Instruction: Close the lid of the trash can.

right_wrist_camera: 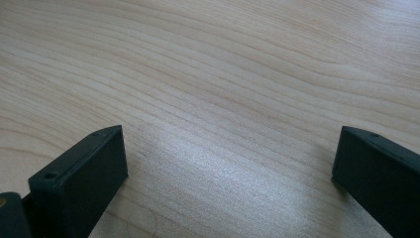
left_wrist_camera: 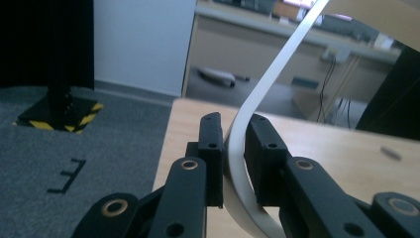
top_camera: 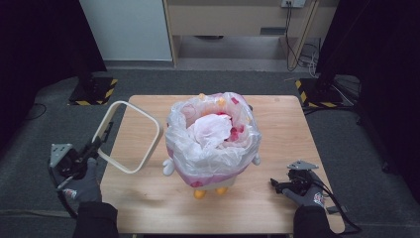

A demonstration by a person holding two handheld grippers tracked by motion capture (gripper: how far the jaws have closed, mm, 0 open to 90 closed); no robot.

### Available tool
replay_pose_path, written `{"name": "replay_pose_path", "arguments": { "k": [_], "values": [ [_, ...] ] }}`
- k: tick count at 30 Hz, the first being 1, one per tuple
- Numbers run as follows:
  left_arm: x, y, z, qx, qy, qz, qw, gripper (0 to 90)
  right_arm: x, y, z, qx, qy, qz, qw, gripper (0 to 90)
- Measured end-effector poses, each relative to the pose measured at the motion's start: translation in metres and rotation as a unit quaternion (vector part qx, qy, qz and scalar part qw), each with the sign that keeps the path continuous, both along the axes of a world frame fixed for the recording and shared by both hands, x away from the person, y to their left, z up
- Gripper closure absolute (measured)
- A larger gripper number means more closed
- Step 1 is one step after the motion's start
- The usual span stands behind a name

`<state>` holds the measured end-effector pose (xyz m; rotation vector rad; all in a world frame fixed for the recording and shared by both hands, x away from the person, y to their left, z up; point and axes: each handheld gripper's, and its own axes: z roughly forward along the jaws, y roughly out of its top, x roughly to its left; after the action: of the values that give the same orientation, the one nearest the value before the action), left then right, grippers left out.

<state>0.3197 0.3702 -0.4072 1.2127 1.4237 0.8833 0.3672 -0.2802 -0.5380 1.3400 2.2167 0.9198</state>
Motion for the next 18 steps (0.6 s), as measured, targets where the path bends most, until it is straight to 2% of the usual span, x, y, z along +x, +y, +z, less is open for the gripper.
{"name": "replay_pose_path", "arguments": {
  "k": [4, 8, 13, 18],
  "values": [
    [-0.012, 0.009, 0.015, -0.015, -0.033, 0.007, 0.9993, 77.5, 0.000, 0.000, 0.000, 0.001, 0.001, -0.002, 1.0000, 0.7],
    [-0.023, 0.010, 0.031, -0.025, -0.060, 0.005, 0.9978, 77.7, 0.000, 0.000, 0.000, 0.001, 0.001, -0.001, 1.0000, 0.7],
    [-0.033, 0.001, 0.053, -0.020, -0.096, -0.009, 0.9951, 77.8, 0.000, 0.000, 0.000, 0.001, 0.001, -0.001, 1.0000, 0.7],
    [-0.034, -0.010, 0.071, -0.009, -0.115, -0.036, 0.9927, 78.0, 0.000, 0.000, 0.000, 0.000, 0.001, 0.001, 1.0000, 0.7]
  ]
}}
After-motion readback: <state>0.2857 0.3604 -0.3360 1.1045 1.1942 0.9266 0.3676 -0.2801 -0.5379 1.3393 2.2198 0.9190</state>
